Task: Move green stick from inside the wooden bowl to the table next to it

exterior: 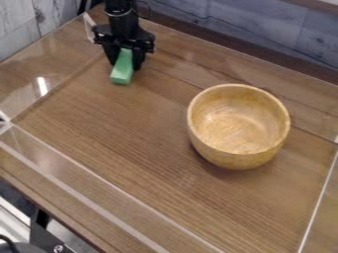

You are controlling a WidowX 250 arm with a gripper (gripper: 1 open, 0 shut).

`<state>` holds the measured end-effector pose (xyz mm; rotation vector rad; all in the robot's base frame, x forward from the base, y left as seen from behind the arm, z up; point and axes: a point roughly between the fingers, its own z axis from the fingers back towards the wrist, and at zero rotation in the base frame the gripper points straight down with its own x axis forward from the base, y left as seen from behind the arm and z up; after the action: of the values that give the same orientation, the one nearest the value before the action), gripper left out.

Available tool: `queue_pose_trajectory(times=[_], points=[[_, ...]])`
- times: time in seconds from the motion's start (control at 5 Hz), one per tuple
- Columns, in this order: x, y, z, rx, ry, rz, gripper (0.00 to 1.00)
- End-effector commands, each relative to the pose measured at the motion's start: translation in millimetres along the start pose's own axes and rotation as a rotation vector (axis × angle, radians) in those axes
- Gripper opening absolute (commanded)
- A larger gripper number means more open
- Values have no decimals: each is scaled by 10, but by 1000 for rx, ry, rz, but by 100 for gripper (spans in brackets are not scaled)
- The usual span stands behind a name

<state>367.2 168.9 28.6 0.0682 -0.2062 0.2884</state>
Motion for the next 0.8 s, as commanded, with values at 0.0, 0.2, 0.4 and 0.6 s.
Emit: queue_pose_trajectory(times=[0.0, 0.2, 0.4, 0.6], points=[[123, 44, 66, 11, -43, 21, 0], [111, 47, 37, 12, -37, 22, 0], [97, 49, 10, 12, -31, 23, 0], [83, 51, -17, 12, -25, 24, 0]])
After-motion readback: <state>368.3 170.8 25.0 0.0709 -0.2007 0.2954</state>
